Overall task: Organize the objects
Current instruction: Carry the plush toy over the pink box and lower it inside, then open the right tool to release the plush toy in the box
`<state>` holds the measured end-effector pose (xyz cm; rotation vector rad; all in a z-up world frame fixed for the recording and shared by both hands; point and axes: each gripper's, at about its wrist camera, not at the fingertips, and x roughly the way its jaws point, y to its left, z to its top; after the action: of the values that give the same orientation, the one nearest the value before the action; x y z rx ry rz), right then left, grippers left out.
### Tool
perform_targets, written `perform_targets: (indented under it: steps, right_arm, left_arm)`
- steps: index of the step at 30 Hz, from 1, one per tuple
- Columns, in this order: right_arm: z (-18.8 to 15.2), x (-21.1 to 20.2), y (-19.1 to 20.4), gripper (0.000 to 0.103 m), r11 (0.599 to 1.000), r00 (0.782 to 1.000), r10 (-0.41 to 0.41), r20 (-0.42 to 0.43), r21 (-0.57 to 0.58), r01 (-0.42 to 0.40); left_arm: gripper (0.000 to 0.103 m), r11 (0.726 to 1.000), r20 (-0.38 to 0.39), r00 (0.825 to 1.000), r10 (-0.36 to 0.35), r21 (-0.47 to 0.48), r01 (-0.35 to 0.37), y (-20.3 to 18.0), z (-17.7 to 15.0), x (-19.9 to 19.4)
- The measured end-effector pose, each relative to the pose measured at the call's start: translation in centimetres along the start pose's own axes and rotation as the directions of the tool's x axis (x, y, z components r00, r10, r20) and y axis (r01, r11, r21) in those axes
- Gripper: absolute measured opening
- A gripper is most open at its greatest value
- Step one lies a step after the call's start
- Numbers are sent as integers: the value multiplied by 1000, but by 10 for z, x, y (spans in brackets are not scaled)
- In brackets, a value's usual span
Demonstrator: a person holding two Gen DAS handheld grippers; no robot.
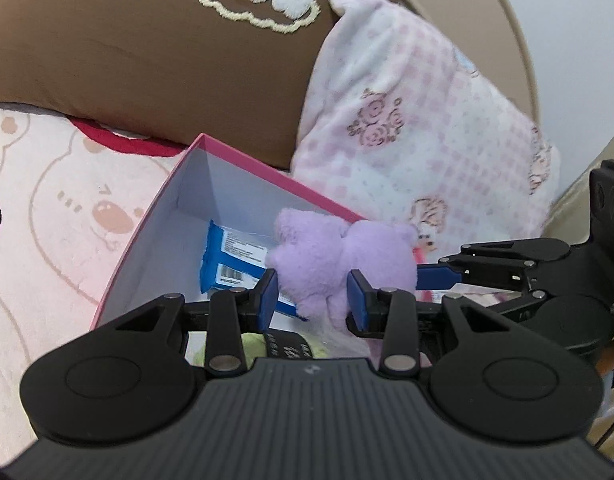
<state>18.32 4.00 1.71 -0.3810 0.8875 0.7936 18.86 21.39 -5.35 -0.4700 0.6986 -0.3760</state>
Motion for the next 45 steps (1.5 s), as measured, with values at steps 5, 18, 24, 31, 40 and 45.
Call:
perform_targets:
  steps: [5, 18, 24, 31, 40, 45]
  right_arm:
    - [3, 20, -14, 53, 1000, 1000, 7, -12, 24, -6]
    - [-10, 60, -33, 52, 993, 998, 50, -38, 112, -46]
    - [-14, 76, -45, 49, 984, 995, 70, -65, 169, -58]
    - [-12, 80, -45, 49, 987, 996, 53, -73, 158, -41]
    - [-13, 94, -48, 59, 986, 994, -19, -108, 164, 37]
    - [-20, 73, -48, 66, 989, 993, -47, -106, 138, 61]
  left_arm:
    - [35, 998, 6, 999, 49, 26, -49, 1, 1, 20]
    - [26, 997, -43, 997, 71, -16, -71, 28, -8, 50]
    - [22, 998, -74, 995, 61, -22, -62, 28, -13, 57]
    - [22, 996, -70, 994, 84, -1, -85, 27, -12, 59]
    - [23, 993, -96, 988, 122, 11, -121, 29, -14, 62]
    - [30, 992, -113, 986, 122, -8, -124, 31, -11, 59]
